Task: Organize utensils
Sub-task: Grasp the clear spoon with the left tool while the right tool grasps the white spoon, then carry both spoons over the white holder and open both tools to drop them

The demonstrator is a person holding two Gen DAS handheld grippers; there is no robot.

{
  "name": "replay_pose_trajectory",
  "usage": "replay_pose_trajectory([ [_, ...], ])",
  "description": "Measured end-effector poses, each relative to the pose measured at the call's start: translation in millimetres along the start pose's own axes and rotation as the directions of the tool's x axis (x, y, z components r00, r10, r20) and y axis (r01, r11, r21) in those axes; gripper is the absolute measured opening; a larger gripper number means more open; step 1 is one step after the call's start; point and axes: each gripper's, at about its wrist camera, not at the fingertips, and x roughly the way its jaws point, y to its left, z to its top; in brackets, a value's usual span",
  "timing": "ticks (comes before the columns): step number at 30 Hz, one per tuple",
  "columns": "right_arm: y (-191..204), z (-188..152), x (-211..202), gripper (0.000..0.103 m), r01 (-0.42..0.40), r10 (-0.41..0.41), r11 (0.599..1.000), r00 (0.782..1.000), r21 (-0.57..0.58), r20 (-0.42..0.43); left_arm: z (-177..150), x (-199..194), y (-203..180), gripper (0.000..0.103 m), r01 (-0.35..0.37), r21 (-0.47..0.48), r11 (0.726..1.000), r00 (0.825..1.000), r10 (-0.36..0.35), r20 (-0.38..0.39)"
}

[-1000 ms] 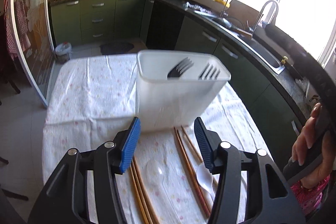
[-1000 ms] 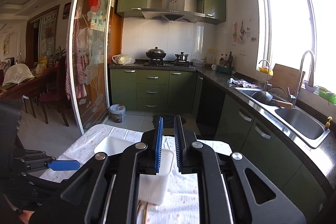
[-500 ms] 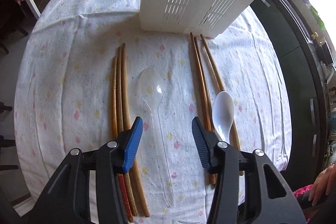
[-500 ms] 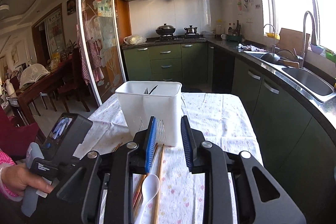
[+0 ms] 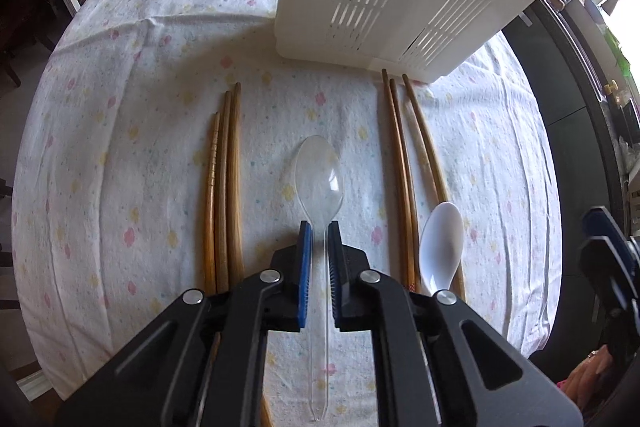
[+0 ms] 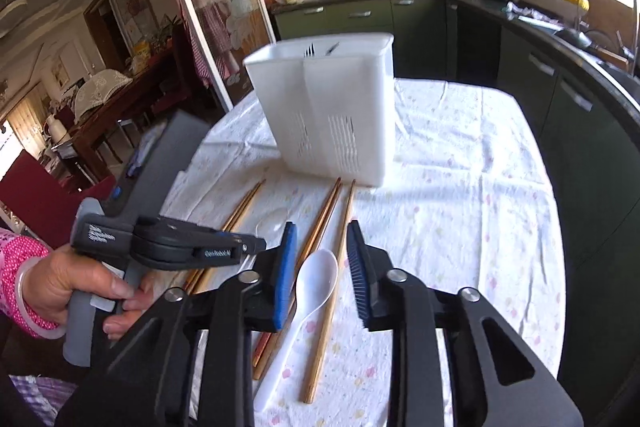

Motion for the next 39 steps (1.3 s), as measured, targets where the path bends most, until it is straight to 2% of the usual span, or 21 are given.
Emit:
replay_pose_trajectory([
  [5, -17, -9, 44, 0.019, -0.039, 0.040, 0.999, 0.995, 0.013, -0.091, -1, -9, 1, 0.008, 0.009, 0.044, 0.999, 1.000, -0.010, 0.028],
  [17, -8, -3, 87, 0.020, -0.041, 0.042, 0.999, 0.985, 0.006, -0.170, -4, -28, -3, 0.008, 0.015, 0.121, 0.993, 0.997, -0.024, 0.077],
  [19, -3, -3, 89, 0.015, -0.017, 0.015, 1.000, 0.986, -0.011, -0.166, -5, -29, -3, 0.008, 0.019, 0.125, 0.992, 0.997, -0.029, 0.077],
  [20, -2, -2, 91, 0.006, 0.001, -0.003, 1.000, 0.987, -0.015, -0.161, -5, -31, -2, 0.008, 0.018, 0.129, 0.992, 0.997, -0.028, 0.074],
  [26, -2, 5, 70, 0.002, -0.012, 0.015, 1.000, 0.996, 0.026, -0.083, -3, -39, -2, 0.008, 0.026, 0.138, 0.990, 0.995, -0.039, 0.095],
  [31, -4, 13, 41, 0.002, -0.029, 0.027, 0.997, 0.999, 0.066, 0.020, -4, -67, -6, 0.008, 0.049, 0.170, 0.984, 0.985, -0.076, 0.156],
  [35, -5, 19, 16, 0.002, -0.027, 0.018, 0.996, 0.993, 0.085, 0.115, -5, -99, -14, 0.008, 0.076, 0.198, 0.977, 0.967, -0.121, 0.225],
  [39, -8, 25, -12, 0.002, -0.036, 0.016, 0.995, 0.978, 0.094, 0.207, -1, -135, -25, 0.008, 0.101, 0.231, 0.968, 0.933, -0.173, 0.316],
])
